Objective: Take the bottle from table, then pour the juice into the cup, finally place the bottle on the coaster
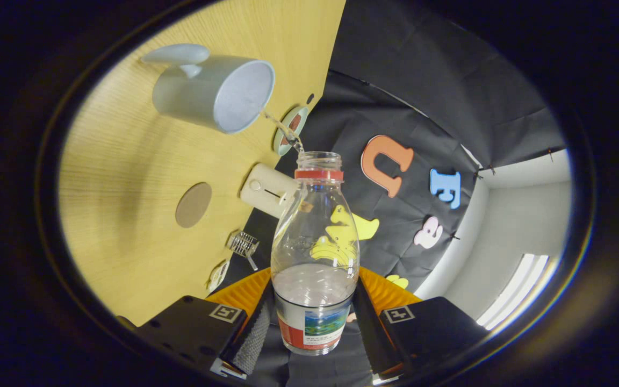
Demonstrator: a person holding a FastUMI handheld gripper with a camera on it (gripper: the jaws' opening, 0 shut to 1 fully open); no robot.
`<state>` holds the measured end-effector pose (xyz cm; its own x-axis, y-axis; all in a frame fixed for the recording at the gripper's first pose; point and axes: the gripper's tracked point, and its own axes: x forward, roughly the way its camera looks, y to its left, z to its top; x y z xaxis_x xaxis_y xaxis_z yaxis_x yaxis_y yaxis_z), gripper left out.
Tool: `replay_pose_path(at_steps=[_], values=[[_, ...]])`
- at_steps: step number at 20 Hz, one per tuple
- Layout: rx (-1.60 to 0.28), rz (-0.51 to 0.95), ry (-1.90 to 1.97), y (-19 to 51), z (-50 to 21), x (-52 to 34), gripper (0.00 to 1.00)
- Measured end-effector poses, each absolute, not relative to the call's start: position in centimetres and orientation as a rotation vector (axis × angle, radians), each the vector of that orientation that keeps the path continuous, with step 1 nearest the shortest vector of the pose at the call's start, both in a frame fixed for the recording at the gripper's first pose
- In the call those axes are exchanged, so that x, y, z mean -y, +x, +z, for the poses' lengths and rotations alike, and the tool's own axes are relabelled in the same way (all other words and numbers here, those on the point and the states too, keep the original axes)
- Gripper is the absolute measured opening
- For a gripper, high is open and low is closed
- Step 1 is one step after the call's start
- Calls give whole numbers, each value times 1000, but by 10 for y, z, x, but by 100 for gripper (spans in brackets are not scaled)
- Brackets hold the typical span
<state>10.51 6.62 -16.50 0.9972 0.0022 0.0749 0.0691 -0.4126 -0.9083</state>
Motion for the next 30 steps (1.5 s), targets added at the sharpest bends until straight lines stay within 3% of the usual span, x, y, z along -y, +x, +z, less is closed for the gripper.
replay_pose_path(at_steps=[30], values=[[162, -128, -2157, 102, -129, -89, 81]])
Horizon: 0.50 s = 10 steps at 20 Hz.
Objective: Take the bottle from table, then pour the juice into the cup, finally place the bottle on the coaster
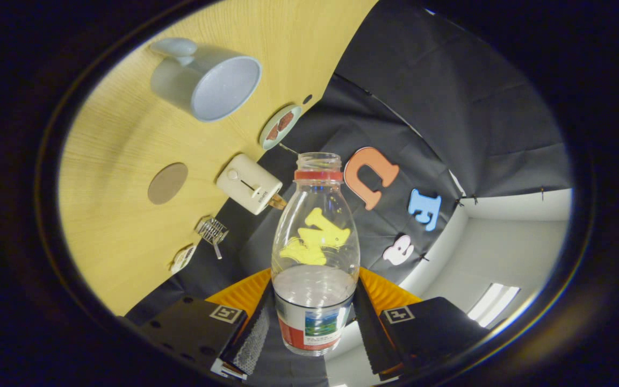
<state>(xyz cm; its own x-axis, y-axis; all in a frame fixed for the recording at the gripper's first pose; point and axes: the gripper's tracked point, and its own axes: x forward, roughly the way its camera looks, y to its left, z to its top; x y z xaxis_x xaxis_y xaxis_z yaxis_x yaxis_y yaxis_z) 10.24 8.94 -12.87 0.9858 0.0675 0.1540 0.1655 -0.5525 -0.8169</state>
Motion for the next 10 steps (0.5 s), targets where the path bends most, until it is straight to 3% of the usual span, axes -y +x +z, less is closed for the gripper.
replay_pose_path(at_steps=[10], values=[[169, -147, -2183, 101, -125, -90, 81]])
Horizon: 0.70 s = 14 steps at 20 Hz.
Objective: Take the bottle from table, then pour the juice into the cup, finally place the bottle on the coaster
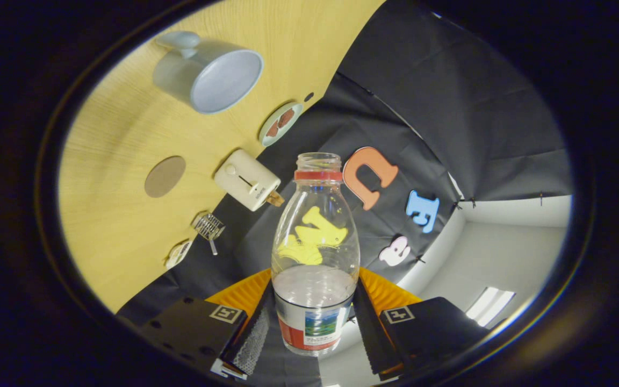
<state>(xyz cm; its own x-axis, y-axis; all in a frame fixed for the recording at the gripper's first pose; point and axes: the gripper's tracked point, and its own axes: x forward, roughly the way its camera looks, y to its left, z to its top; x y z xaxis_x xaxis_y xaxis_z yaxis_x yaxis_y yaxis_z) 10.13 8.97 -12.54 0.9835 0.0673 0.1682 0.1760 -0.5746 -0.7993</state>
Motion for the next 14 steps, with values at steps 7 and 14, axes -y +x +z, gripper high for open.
replay_pose_path(at_steps=[7, 14], values=[[165, -137, -2192, 100, -130, -91, 81], [184, -180, -2086, 110, -126, -82, 80]])
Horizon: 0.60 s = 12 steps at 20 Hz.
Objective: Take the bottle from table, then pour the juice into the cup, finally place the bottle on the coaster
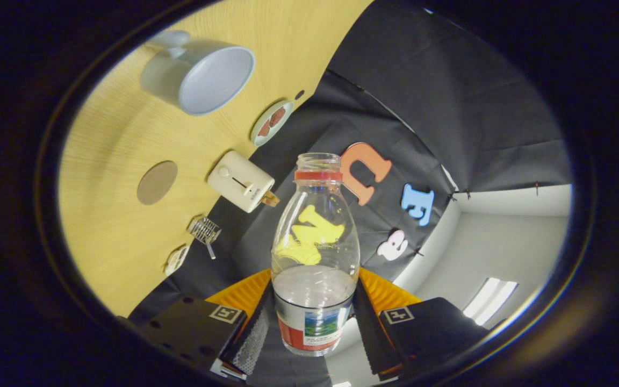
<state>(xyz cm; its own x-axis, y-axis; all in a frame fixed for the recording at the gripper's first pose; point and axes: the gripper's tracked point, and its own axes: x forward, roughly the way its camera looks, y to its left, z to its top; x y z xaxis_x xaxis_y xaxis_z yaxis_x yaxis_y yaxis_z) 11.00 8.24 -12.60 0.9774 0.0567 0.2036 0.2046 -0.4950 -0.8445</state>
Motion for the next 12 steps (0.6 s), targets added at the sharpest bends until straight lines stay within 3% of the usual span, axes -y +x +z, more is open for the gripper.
replay_pose_path(at_steps=[12], values=[[11, -93, -1457, 104, -152, -73, 81]])
